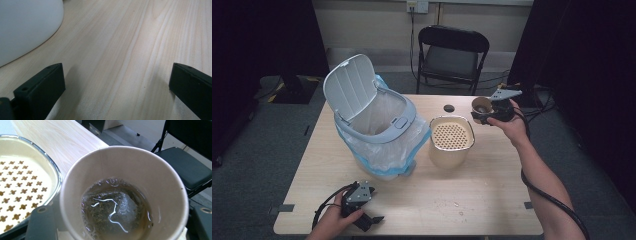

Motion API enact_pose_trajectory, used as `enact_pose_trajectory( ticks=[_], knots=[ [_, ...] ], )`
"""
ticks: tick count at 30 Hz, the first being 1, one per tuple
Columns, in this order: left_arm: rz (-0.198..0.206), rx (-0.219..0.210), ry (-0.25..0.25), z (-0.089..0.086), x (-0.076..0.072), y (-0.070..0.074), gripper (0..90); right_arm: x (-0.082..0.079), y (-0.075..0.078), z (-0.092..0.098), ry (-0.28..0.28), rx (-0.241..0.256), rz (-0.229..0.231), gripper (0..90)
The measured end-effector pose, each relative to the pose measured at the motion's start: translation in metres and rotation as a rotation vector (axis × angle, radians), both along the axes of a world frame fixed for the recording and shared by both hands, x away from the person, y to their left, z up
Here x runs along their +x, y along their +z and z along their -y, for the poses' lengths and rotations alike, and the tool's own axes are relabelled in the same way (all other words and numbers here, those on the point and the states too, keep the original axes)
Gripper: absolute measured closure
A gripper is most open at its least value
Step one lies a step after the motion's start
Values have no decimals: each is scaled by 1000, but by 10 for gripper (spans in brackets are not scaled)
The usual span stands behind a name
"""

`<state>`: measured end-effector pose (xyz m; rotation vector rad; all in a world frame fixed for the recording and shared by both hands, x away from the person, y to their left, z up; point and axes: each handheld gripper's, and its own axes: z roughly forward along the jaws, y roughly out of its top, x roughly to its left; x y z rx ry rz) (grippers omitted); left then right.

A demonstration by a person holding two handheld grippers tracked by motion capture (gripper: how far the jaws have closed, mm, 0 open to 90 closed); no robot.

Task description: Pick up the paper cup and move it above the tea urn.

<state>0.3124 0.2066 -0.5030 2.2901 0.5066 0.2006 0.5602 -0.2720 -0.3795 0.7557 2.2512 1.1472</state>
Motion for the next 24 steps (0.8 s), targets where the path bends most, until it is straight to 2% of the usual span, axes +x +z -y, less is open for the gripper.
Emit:
enact_pose_trajectory(
  ticks=[6, 15, 20, 24],
  knots=[
    [-1, -1, 1, 0, 0, 0, 0, -1, 8, -5, 8, 2, 17, 271],
    [-1, -1, 1, 0, 0, 0, 0, -5, 19, -14, 30, -21, 50, 272],
    [-1, -1, 1, 0, 0, 0, 0, -10, 24, -19, 38, -40, 81, 273],
    [-1, -1, 0, 0, 0, 0, 0, -16, 28, -25, 55, -81, 116, 274]
  ],
)
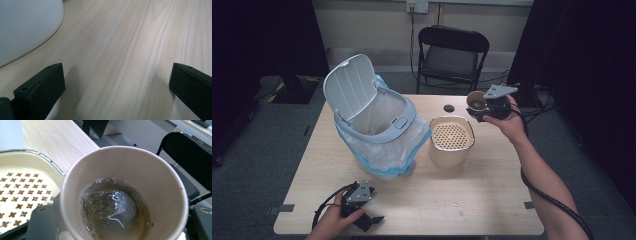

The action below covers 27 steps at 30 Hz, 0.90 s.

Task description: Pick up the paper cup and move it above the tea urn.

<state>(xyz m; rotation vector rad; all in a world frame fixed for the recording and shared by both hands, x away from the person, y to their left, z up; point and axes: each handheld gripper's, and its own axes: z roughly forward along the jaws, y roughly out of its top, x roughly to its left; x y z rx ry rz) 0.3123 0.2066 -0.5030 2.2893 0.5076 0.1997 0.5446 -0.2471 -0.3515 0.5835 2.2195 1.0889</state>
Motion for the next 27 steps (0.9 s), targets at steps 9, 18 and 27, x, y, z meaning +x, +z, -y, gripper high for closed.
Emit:
enact_pose_trajectory(
  ticks=[9, 18, 27],
  knots=[
    [0, -5, 4, 0, 0, 0, 0, -13, 9, -13, 27, -126, 92, 277],
    [-3, -6, 4, 0, 0, 0, 0, -27, 14, -28, 42, -275, 169, 282],
    [-2, -4, 4, 0, 0, 0, 0, -46, 21, -47, 67, -547, 396, 287]
  ],
)
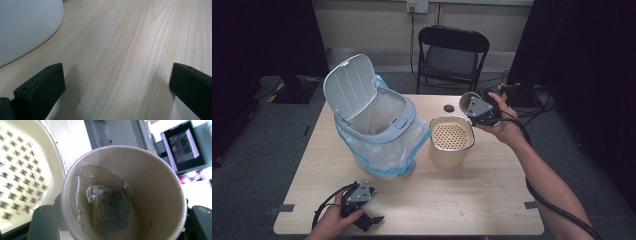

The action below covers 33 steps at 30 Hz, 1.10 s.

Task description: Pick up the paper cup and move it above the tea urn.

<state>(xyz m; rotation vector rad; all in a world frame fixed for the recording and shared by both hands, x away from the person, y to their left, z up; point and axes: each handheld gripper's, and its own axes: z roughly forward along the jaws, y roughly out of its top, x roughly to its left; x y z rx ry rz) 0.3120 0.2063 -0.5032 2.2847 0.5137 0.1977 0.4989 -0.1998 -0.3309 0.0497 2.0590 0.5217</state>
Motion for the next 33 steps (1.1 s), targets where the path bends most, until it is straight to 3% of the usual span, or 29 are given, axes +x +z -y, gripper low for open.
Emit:
enact_pose_trajectory(
  ticks=[1, 2, 3, 5, 6, 7, 9, 13, 15, 16, 17, 18, 19, 21, 25, 29, 30, 31, 33],
  knots=[
    [2, 4, -3, 0, 0, 0, 0, -1, 0, -2, 4, -32, 22, 287],
    [0, 0, -1, 0, 0, 0, 0, -4, -3, -7, 17, -132, 78, 286],
    [0, 0, -1, 0, 0, 0, 0, -4, -3, -7, 17, -132, 78, 286],
    [2, 4, -3, 0, 0, 0, 0, -6, -7, -12, 19, -209, 115, 287],
    [2, 5, -4, 0, 0, 0, 0, -9, -12, -17, 33, -326, 192, 287],
    [2, 5, -4, 0, 0, 0, 0, -9, -12, -17, 33, -326, 192, 287],
    [0, 0, 0, 0, 0, 0, 0, -11, -15, -19, 36, -395, 248, 287],
    [0, 0, -1, 0, 0, 0, 0, -16, -24, -23, 52, -618, 449, 285],
    [0, 0, -1, 0, 0, 0, 0, -20, -25, -24, 62, -642, 494, 285],
    [1, 4, -3, 0, 0, 0, 0, -21, -23, -25, 70, -688, 533, 284],
    [1, 4, -3, 0, 0, 0, 0, -21, -23, -25, 70, -688, 533, 284],
    [0, 0, 0, 0, 0, 0, 0, -21, -22, -24, 52, -609, 487, 281],
    [1, 4, -3, 0, 0, 0, 0, -21, -22, -24, 52, -609, 487, 281],
    [1, 0, 0, 0, 0, 0, 0, -19, -16, -23, 46, -480, 353, 280],
    [0, 2, -2, 0, 0, 0, 0, -13, -8, -15, 0, -239, 144, 281],
    [-1, -2, 1, 0, 0, 0, 0, -9, -1, -8, -41, -23, -25, 281],
    [0, 3, -3, 0, 0, 0, 0, -7, 2, -5, -52, 70, -115, 280],
    [0, 3, -3, 0, 0, 0, 0, -7, 2, -5, -52, 70, -115, 280],
    [-1, -2, 1, 0, 0, 0, 0, -5, 5, -2, -61, 147, -176, 280]
  ],
)
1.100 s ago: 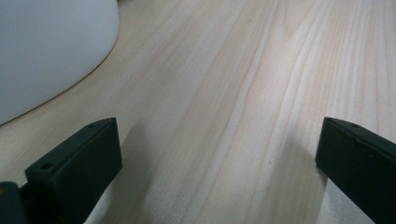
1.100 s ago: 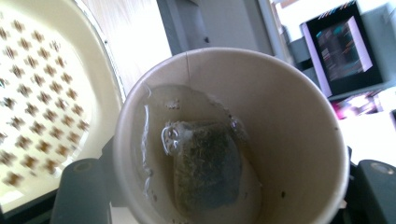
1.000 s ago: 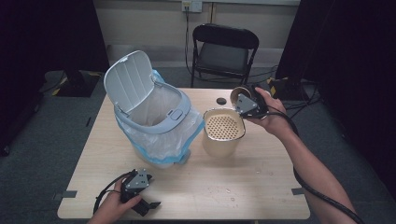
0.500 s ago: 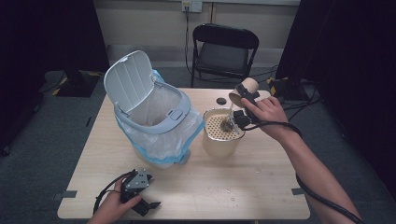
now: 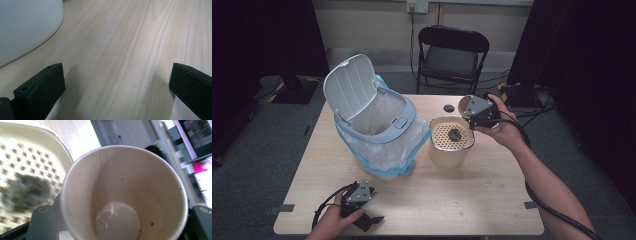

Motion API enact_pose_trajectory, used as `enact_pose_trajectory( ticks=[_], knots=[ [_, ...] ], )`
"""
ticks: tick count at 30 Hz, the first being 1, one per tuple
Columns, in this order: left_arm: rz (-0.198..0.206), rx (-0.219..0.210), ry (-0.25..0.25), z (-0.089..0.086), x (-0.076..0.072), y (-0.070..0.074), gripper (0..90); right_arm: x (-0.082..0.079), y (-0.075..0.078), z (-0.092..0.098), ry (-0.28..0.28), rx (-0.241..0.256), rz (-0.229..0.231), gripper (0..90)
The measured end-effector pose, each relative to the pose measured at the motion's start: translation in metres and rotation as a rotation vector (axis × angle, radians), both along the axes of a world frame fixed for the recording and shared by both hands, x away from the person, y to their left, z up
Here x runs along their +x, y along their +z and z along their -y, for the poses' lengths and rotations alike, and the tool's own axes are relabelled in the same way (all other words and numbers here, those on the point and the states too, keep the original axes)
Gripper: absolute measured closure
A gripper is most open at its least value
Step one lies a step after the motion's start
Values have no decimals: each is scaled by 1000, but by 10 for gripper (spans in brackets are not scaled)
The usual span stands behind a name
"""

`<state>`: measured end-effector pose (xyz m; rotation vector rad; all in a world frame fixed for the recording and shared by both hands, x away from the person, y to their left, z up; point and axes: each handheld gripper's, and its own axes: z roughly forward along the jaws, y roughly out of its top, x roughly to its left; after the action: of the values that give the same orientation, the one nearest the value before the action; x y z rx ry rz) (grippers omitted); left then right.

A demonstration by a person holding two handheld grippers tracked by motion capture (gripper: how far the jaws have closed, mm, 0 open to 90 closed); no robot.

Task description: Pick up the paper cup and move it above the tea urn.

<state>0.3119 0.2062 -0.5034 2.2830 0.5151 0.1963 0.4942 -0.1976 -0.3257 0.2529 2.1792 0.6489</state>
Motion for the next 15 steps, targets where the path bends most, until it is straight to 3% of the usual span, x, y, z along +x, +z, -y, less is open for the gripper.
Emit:
enact_pose_trajectory(
  ticks=[3, 4, 8, 15],
  knots=[
    [1, 4, -3, 0, 0, 0, 0, 2, 3, 3, -17, 97, -104, 279],
    [1, 4, -3, 0, 0, 0, 0, 2, 3, 3, -17, 97, -104, 279],
    [1, 4, -3, 0, 0, 0, 0, 3, 4, 4, -21, 171, -188, 279],
    [1, 5, -3, 0, 0, 0, 0, 5, 5, 9, -40, 255, -272, 276]
  ],
)
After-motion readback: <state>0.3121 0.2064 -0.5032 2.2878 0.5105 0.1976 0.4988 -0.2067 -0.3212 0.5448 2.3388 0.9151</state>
